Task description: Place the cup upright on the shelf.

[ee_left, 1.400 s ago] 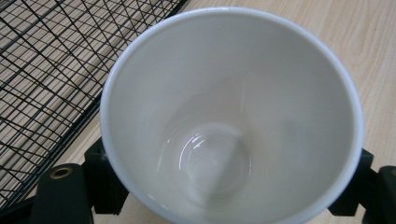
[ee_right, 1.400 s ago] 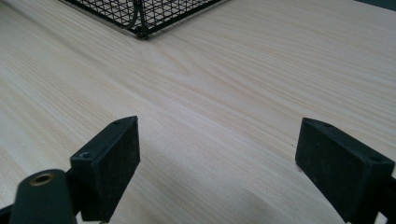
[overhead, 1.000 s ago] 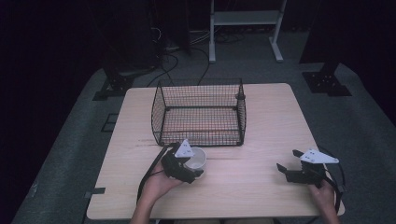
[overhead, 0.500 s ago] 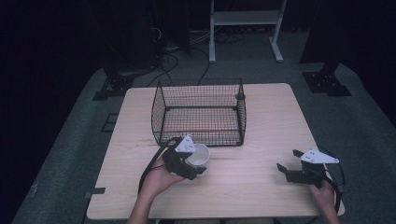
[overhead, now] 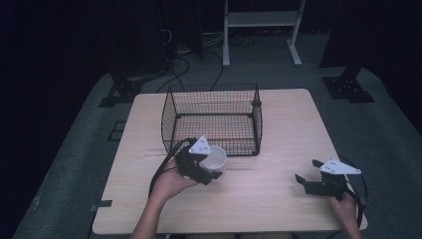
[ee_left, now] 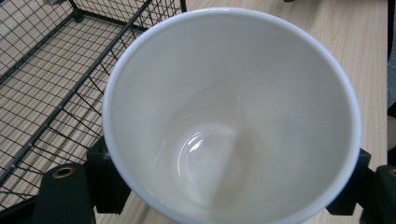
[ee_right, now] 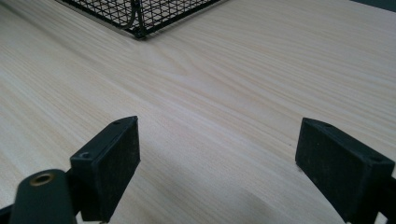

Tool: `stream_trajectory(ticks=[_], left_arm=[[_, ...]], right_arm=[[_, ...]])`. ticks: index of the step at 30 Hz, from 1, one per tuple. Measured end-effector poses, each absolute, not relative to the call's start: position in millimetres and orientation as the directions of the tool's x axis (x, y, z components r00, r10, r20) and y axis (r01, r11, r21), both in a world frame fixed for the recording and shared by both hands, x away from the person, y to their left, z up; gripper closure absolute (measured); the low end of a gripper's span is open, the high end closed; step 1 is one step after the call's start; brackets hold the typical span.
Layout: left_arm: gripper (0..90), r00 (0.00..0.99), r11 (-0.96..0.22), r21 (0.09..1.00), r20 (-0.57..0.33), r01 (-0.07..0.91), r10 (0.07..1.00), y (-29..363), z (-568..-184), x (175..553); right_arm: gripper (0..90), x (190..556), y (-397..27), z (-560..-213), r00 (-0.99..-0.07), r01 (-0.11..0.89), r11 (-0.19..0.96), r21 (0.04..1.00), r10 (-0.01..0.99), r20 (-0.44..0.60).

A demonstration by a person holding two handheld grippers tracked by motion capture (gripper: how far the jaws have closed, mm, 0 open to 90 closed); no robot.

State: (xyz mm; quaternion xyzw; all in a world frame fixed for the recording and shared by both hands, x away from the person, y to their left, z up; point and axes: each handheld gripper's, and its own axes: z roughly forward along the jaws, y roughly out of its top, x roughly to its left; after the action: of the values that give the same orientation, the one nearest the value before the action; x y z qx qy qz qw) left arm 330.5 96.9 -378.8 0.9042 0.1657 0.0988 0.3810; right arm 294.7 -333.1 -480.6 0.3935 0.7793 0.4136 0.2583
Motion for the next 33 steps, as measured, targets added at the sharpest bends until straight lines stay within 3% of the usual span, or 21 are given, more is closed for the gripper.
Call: stream_trajectory(ticks=[33], left_arm=[[20.9, 0.945, -0.688, 0.704, 0.073, 0.178, 0.319, 89.0, -319.3, 368.3]], right_arm=[[13.1, 294.7, -334.0, -480.3, -0.556, 0.403, 0.340, 0.850, 0.828, -0.068]])
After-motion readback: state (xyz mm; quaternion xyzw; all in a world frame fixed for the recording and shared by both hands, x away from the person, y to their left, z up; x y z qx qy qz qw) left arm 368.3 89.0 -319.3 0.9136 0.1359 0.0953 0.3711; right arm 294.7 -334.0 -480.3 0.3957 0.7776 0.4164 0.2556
